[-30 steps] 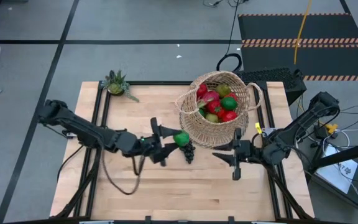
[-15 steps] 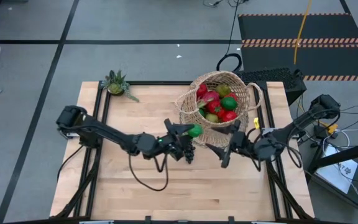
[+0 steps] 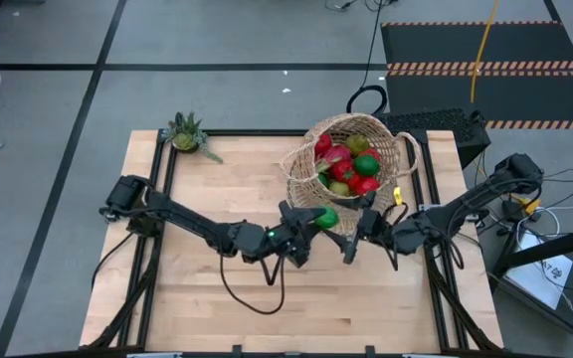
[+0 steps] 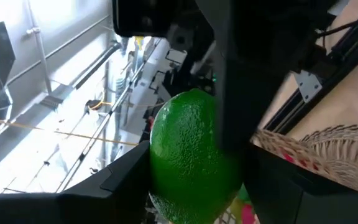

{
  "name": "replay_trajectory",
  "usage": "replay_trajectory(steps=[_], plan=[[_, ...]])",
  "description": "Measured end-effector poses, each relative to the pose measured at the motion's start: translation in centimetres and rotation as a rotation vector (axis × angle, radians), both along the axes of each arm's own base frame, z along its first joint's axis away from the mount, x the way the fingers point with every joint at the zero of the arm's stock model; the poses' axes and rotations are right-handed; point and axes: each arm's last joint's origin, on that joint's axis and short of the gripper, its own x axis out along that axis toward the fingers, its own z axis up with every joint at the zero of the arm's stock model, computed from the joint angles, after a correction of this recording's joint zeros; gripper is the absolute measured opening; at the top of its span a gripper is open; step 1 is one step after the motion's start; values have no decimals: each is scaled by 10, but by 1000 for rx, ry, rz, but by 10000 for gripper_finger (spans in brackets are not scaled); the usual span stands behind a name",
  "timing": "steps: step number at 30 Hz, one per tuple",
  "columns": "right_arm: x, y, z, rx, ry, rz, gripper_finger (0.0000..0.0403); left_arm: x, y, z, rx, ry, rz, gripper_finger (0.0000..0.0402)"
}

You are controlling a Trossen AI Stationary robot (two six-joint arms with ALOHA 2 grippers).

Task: Build produce basket
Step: Put the green lime into the brown basket

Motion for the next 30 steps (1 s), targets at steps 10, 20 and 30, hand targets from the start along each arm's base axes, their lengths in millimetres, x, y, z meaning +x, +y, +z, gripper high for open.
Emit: replay_trajectory(steps=[10,20,30], plan=[[2,-1,2,-11,-12,28,275,1,1,-4,-3,39,22,230],[2,-1,2,-34,-1,31,206,0,1,-4,-68,17,40,245],[-9,1,12,-67,-22,60,215,-6,-2,0,-193,-51,175,360]])
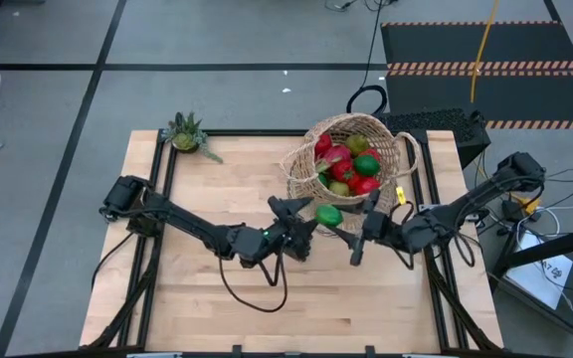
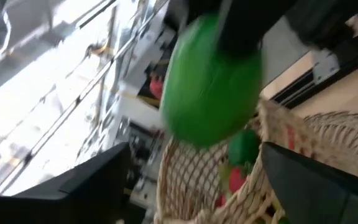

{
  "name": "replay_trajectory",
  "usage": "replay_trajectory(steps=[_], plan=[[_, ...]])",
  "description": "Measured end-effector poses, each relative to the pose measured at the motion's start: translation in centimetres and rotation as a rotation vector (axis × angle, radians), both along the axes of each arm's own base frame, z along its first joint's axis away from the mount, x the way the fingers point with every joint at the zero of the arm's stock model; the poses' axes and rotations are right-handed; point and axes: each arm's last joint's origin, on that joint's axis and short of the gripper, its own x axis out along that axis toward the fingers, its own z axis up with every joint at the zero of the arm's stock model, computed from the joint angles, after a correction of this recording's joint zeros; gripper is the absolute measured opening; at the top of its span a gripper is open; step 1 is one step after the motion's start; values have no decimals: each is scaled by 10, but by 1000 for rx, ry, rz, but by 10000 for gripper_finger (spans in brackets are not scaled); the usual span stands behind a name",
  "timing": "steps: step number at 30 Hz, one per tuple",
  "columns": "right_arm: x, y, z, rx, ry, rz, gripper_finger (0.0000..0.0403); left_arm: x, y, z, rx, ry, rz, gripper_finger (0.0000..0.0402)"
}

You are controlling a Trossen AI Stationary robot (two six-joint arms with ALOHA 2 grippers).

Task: Build produce basket
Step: Put the green lime into the brown basket

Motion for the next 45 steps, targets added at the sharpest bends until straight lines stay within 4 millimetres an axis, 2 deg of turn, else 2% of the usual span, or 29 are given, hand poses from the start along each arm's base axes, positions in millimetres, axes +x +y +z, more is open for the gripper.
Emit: replay_trajectory(steps=[3,6,10,14,21,28,45], plan=[[-6,3,4,-21,-4,24,215,-3,2,5,-47,-36,46,381],[-13,7,9,-62,-6,52,216,-9,5,16,-105,-94,75,386],[-21,12,15,-97,-17,90,216,-16,9,27,-186,-154,143,369],[-29,16,19,-151,-19,125,216,-25,10,36,-267,-167,126,344],[-38,27,21,-287,4,183,216,-36,11,42,-420,-143,-21,298],[-46,37,20,-458,39,242,216,-38,9,43,-464,-122,-113,267],[-53,47,19,-879,106,284,216,-36,10,43,-530,-142,-178,257]])
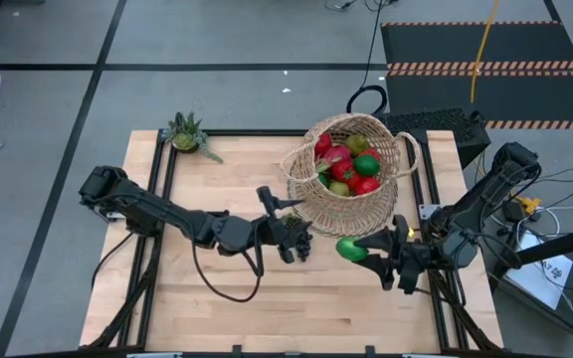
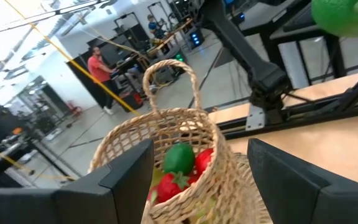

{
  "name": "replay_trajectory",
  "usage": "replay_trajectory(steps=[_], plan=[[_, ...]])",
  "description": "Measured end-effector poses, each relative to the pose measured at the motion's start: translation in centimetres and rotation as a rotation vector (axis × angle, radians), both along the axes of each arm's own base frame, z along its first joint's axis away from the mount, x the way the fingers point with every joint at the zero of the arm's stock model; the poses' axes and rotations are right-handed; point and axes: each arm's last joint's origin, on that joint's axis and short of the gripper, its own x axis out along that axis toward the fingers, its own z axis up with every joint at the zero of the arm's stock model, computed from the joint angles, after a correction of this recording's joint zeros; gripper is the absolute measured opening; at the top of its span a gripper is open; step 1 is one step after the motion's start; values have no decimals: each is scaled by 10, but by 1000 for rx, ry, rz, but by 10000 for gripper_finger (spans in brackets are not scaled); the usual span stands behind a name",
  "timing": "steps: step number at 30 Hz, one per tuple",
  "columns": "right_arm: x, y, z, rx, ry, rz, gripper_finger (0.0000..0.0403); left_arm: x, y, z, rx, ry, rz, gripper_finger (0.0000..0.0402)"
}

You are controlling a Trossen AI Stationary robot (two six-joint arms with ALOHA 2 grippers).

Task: Build produce basket
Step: Put the green lime into the brown basket

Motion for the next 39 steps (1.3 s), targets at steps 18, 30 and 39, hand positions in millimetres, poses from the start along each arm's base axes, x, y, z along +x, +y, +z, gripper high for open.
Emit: replay_trajectory(steps=[18,30,39], plan=[[0,0,0,-205,6,-4,216,1,0,0,-13,-7,-24,253],[0,0,0,-203,6,-4,216,1,0,0,-14,-8,-24,253],[0,0,0,-202,6,-4,216,1,0,0,-15,-8,-24,253]])
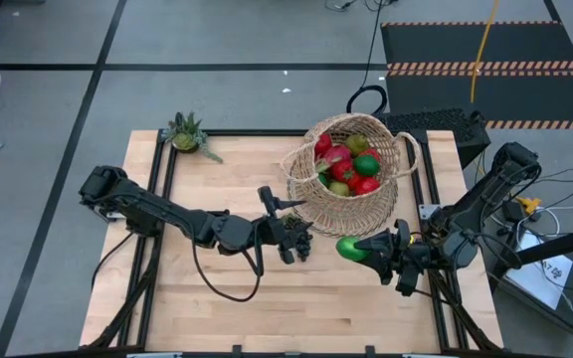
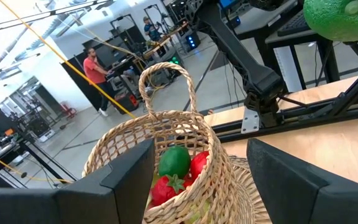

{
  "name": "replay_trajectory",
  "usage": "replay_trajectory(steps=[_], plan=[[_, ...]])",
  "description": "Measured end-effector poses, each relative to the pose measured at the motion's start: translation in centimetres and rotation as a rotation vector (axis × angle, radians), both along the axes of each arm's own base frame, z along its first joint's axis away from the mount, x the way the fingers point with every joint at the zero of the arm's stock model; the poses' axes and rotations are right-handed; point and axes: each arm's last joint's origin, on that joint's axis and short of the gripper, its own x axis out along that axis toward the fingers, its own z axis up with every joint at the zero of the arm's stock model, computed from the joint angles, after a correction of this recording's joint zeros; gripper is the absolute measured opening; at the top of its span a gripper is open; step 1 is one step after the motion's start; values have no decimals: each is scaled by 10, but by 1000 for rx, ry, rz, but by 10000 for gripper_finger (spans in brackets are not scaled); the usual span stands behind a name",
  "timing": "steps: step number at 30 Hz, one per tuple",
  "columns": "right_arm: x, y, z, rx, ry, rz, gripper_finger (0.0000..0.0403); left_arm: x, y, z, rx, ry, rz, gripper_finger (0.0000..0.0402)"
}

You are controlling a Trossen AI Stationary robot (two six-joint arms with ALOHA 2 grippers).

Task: Build produce basket
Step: Put the green lime into the brown basket

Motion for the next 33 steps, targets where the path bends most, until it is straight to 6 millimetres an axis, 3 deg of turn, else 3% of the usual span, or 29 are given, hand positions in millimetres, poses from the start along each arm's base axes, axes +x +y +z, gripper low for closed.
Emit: replay_trajectory(steps=[5,19,33], plan=[[0,0,0,25,-1,0,216,0,0,0,0,0,0,253],[0,0,8,309,-67,10,216,0,0,0,-1,0,0,253],[-2,-3,21,838,-187,59,216,0,0,0,-4,-1,1,253]])
